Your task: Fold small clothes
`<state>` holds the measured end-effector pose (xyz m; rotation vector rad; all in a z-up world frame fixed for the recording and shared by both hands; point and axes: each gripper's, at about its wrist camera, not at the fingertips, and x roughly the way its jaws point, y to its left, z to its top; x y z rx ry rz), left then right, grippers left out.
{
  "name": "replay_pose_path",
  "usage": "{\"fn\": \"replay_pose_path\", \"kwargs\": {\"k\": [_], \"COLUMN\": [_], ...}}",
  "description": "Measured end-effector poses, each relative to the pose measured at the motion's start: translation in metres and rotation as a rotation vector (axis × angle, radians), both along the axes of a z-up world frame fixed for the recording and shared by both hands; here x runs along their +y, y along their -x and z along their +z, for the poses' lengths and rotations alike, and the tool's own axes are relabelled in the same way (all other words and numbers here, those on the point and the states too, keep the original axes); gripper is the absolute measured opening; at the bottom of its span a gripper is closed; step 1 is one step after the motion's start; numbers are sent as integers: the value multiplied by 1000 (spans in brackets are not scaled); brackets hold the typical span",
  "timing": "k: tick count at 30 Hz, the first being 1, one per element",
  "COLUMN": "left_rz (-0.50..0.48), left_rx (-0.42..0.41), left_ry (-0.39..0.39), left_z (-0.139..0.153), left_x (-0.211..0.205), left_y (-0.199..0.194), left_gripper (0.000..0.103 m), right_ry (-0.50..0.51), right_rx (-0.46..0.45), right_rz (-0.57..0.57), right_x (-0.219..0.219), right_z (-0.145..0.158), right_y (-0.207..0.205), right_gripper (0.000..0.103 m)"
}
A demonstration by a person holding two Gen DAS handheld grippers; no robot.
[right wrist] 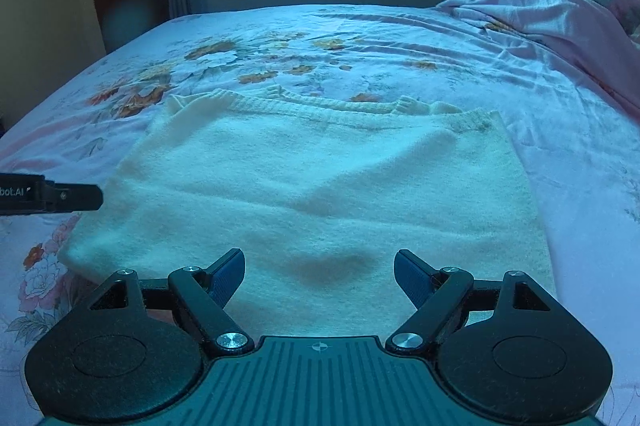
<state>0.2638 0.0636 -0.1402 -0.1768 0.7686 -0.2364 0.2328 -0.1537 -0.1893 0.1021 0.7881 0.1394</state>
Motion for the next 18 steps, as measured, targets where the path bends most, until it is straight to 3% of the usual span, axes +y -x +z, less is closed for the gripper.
{"fn": "replay_pose_path", "kwargs": {"k": [2, 6, 10, 13, 18], "left_rz": [-39, -67, -55, -74, -99], "left_rx": [1, 93, 72, 39, 43], "left_ry": [1, -60, -72, -87, -111], "left_z": [0, -29, -27, -17, -18], "left_x": [-11, -25, -24, -31, -49], "left_y": [-1, -6, -1, -3, -36], "left_gripper": [39, 36, 36, 37, 37], "right_ry": [30, 62, 25, 55, 31], "right_rx": [2, 76, 44, 24, 21], "right_rz": [29, 18, -25, -57, -92], "right_x": [8, 2, -14, -22, -42], "right_z": [-4, -26, -15, -10, -7], "right_y": [0, -3, 1, -2, -24], "right_gripper": [82, 82, 82, 82, 82]}}
